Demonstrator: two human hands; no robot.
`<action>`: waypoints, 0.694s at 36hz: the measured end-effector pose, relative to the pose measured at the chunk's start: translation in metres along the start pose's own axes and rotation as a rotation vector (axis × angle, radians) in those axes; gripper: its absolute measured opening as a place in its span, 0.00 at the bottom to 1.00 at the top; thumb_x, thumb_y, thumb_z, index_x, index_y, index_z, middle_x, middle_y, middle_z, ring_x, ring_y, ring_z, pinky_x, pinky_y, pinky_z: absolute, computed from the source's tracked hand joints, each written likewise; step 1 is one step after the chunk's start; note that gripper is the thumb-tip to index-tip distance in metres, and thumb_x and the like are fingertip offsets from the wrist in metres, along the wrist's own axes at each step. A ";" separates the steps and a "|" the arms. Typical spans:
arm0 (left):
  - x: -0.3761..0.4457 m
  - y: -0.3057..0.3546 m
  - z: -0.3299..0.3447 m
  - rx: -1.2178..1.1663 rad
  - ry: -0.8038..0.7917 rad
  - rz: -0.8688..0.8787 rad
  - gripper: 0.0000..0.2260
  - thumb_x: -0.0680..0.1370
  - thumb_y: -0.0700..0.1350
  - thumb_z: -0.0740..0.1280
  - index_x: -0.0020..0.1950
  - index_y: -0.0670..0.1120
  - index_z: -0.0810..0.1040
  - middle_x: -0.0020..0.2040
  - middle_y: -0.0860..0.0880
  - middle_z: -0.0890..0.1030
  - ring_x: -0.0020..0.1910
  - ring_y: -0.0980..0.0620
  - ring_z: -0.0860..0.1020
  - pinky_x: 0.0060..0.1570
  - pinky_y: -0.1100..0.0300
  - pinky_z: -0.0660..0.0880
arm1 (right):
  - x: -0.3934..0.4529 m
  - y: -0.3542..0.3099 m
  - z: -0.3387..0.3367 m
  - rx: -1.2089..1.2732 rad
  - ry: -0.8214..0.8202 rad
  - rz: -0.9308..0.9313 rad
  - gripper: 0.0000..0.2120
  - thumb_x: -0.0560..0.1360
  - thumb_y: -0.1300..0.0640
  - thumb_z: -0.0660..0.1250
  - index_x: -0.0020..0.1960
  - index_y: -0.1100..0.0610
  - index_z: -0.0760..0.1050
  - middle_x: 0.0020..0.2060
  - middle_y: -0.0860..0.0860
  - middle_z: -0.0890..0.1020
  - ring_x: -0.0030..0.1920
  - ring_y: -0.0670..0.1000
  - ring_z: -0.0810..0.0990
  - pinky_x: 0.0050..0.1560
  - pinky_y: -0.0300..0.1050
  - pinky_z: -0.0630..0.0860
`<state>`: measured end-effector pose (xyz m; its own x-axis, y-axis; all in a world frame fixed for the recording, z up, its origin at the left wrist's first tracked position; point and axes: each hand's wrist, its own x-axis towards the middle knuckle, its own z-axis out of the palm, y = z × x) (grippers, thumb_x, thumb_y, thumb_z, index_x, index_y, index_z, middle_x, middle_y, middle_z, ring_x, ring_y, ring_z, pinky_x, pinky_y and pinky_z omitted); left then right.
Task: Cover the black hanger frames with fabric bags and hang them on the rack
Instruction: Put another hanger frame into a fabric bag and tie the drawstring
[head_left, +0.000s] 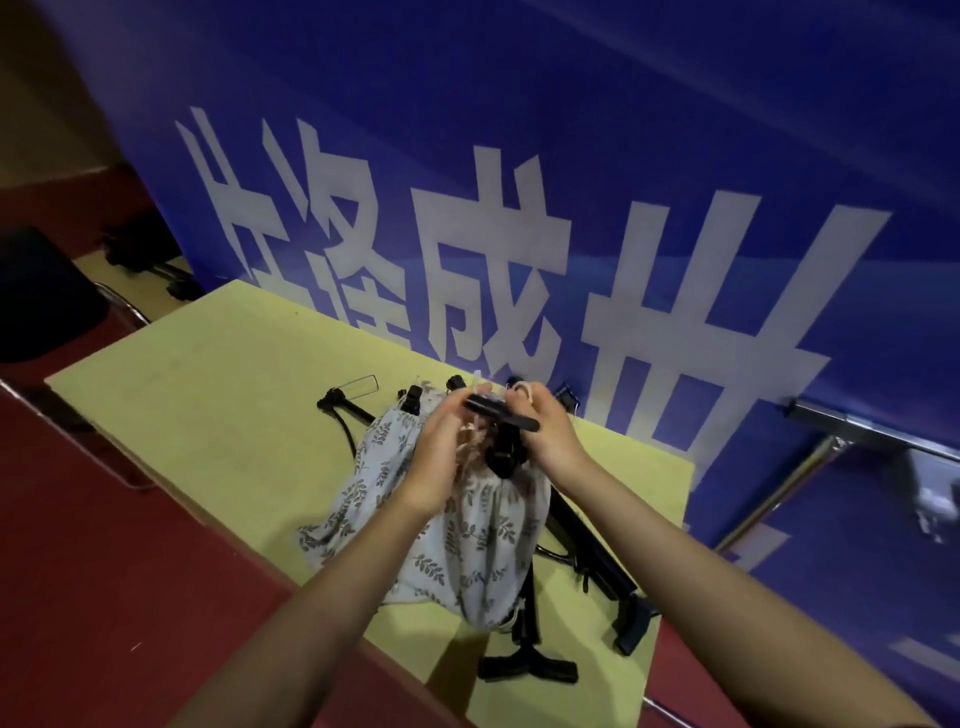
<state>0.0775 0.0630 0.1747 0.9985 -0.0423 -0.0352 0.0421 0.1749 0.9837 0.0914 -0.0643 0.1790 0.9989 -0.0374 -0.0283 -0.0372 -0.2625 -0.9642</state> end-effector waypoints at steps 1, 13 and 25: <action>0.001 0.003 -0.001 -0.004 0.010 0.022 0.15 0.82 0.41 0.54 0.54 0.45 0.81 0.46 0.51 0.84 0.47 0.55 0.81 0.41 0.67 0.76 | -0.001 0.003 0.003 -0.025 0.014 -0.023 0.11 0.82 0.52 0.57 0.47 0.59 0.69 0.41 0.53 0.73 0.43 0.51 0.72 0.46 0.49 0.69; -0.016 0.015 -0.031 0.079 0.078 0.035 0.09 0.80 0.39 0.62 0.51 0.47 0.82 0.37 0.46 0.76 0.36 0.52 0.73 0.40 0.62 0.72 | -0.024 0.013 0.021 -0.053 -0.097 -0.242 0.22 0.74 0.39 0.61 0.46 0.60 0.64 0.39 0.51 0.69 0.39 0.45 0.68 0.40 0.41 0.65; -0.001 0.075 -0.041 -0.022 0.098 0.234 0.10 0.82 0.38 0.60 0.53 0.41 0.81 0.32 0.50 0.66 0.32 0.54 0.66 0.34 0.63 0.68 | -0.014 0.010 0.033 -0.198 -0.215 -0.279 0.11 0.79 0.56 0.64 0.44 0.57 0.62 0.39 0.56 0.69 0.38 0.50 0.65 0.41 0.48 0.63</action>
<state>0.0810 0.1162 0.2418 0.9797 0.0975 0.1754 -0.1914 0.1904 0.9629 0.0783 -0.0349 0.1613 0.9538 0.2587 0.1529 0.2527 -0.4156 -0.8737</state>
